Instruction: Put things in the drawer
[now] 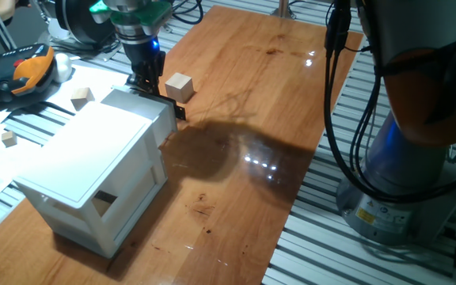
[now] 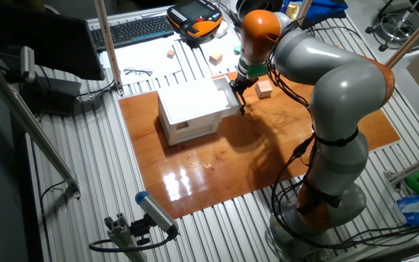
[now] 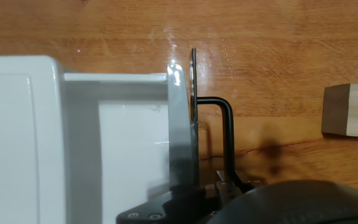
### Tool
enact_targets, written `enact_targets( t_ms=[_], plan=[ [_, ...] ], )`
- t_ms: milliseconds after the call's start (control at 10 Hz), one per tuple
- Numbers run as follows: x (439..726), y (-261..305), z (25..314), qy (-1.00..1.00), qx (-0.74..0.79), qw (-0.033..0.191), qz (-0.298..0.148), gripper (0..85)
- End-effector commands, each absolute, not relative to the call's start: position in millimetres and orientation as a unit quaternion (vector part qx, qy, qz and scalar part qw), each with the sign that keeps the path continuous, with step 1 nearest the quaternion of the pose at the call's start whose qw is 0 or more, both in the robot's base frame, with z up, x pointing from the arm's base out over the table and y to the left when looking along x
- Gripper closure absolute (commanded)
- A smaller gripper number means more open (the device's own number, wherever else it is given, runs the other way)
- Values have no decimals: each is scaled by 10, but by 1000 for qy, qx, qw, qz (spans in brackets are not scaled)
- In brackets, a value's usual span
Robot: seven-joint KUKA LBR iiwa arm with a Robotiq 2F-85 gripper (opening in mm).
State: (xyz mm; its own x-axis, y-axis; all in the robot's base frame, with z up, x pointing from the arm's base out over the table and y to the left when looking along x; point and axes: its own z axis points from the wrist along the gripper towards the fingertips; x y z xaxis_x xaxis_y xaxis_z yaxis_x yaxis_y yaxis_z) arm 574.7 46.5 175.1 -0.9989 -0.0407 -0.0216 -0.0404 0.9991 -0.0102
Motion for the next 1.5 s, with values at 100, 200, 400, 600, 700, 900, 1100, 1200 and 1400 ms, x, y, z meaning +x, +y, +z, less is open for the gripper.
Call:
enact_targets(
  t_ms=[100, 200, 400, 600, 700, 900, 1100, 1200, 1400],
  plan=[
    [5743, 458, 1756, 1000, -19, 10, -3, 850],
    [5742, 457, 1759, 1000, -18, 9, -3, 850],
    [5739, 453, 1762, 1000, -25, 11, -3, 850],
    [5731, 440, 1761, 1000, -26, 12, -3, 850],
    [5730, 439, 1761, 1000, -26, 12, -3, 850],
    [5733, 445, 1765, 1000, -26, 12, -5, 850],
    [5734, 454, 1778, 1000, -27, 9, -6, 850],
    [5734, 457, 1781, 1000, -27, 9, -6, 850],
    [5746, 472, 1777, 1000, -23, 12, -14, 850]
  ],
)
